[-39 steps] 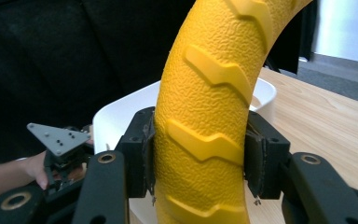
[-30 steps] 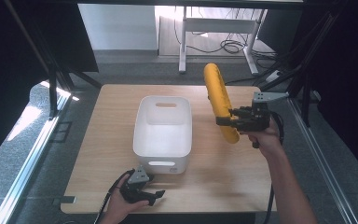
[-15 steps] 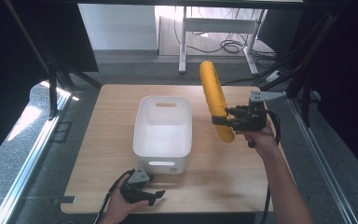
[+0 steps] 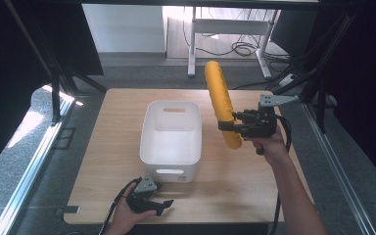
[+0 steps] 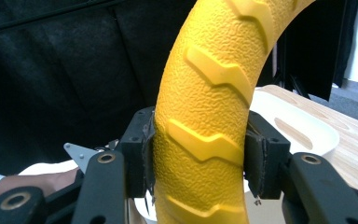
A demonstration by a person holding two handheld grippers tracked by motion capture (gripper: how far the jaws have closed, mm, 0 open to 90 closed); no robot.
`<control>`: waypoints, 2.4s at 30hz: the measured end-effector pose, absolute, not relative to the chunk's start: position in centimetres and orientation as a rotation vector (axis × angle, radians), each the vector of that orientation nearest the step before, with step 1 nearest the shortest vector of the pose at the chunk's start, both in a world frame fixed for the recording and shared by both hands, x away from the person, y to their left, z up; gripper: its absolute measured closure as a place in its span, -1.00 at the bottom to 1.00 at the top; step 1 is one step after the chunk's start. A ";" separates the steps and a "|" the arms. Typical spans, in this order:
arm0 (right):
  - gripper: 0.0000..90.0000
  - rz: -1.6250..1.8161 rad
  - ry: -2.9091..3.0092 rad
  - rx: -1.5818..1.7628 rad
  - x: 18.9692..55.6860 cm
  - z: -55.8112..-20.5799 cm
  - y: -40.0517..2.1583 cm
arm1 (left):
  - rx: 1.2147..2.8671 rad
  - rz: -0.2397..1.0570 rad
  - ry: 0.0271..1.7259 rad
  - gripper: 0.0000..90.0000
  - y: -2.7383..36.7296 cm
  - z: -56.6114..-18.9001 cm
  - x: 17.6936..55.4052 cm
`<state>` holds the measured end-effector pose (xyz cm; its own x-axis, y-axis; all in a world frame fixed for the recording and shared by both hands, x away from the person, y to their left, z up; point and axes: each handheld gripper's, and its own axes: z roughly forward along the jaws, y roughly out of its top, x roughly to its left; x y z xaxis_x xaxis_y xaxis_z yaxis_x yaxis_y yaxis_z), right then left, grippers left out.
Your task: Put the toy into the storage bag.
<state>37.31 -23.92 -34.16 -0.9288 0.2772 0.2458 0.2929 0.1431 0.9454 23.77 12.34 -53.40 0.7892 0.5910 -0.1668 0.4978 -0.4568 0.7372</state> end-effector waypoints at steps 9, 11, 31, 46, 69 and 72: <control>0.13 -1.982 -2.365 -0.538 36.5 -33.6 -22.9 | 2.141 0.140 0.805 -0.41 12.2 -53.4 23.7; 0.13 -1.989 -2.364 -0.524 36.3 -33.4 -22.7 | 2.140 0.140 0.805 -0.41 12.2 -53.4 23.7; 0.13 -2.059 -2.319 -0.360 35.1 -30.5 -20.1 | 2.137 0.140 0.805 -0.41 12.3 -53.4 23.7; 0.13 -2.063 -2.298 -0.296 35.0 -29.7 -18.0 | 2.143 0.145 0.799 -0.41 12.3 -53.3 23.7; 0.13 -2.028 -2.294 -0.199 35.0 -29.7 -14.7 | 2.140 0.142 0.800 -0.41 12.4 -53.3 23.7; 0.13 -2.021 -2.292 -0.200 35.1 -29.8 -14.4 | 2.139 0.142 0.801 -0.41 12.4 -53.3 23.7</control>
